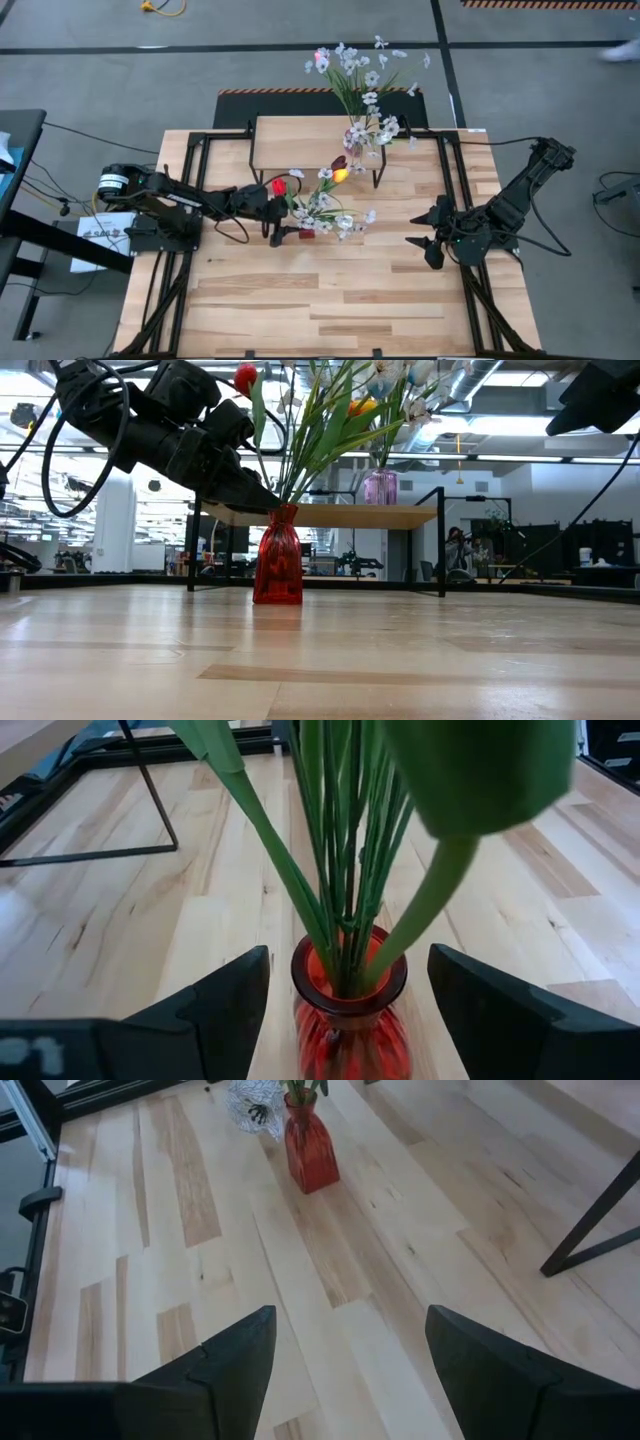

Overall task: Pick and place flowers into a vace then onto a shelf
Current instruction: Put the red vase on the shelf

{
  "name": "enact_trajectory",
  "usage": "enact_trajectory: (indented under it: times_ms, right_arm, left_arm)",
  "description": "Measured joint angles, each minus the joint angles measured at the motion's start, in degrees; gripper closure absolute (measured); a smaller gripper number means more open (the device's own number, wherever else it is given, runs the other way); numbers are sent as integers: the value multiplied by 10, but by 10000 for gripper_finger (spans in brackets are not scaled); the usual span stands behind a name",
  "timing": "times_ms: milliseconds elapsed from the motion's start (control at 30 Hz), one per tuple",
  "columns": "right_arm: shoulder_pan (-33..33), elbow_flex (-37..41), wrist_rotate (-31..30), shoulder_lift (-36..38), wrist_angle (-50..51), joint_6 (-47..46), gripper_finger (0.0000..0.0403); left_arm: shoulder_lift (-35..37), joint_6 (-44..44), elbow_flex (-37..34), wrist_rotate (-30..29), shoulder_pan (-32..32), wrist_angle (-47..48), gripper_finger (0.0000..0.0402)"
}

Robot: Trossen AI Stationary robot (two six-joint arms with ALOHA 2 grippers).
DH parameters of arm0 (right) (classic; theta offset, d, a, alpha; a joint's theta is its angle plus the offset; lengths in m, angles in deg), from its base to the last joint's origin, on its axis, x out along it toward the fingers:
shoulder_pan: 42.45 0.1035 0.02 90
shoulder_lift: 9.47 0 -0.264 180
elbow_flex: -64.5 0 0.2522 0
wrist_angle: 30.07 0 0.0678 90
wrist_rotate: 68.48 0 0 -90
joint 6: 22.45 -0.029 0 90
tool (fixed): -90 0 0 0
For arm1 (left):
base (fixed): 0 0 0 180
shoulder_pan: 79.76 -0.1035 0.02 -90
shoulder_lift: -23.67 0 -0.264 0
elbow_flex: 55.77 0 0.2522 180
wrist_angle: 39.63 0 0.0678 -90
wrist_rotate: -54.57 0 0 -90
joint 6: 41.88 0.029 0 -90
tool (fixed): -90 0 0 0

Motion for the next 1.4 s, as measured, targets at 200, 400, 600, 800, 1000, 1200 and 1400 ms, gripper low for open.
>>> enact_trajectory:
  times_ms: [200,400,600,800,1000,1200,1400]
  right_arm:
    - [0,0,0,0,0,0,153]
    - [0,0,0,0,0,0,153]
    - [0,0,0,0,0,0,153]
    - [0,0,0,0,0,0,153]
    - [0,0,1,0,0,0,153]
    - [0,0,2,0,1,0,153]
    - [0,0,2,0,1,0,153]
  left_arm:
    - [0,0,0,4,-4,0,138]
    - [0,1,9,9,-5,9,138]
    - [-17,-8,9,20,-8,1,138]
    - [-57,-20,22,58,-20,-29,150]
    - [-57,-19,25,59,-21,-24,176]
    - [-57,-20,25,63,-21,-18,207]
    - [-57,-20,25,72,-21,-16,240]
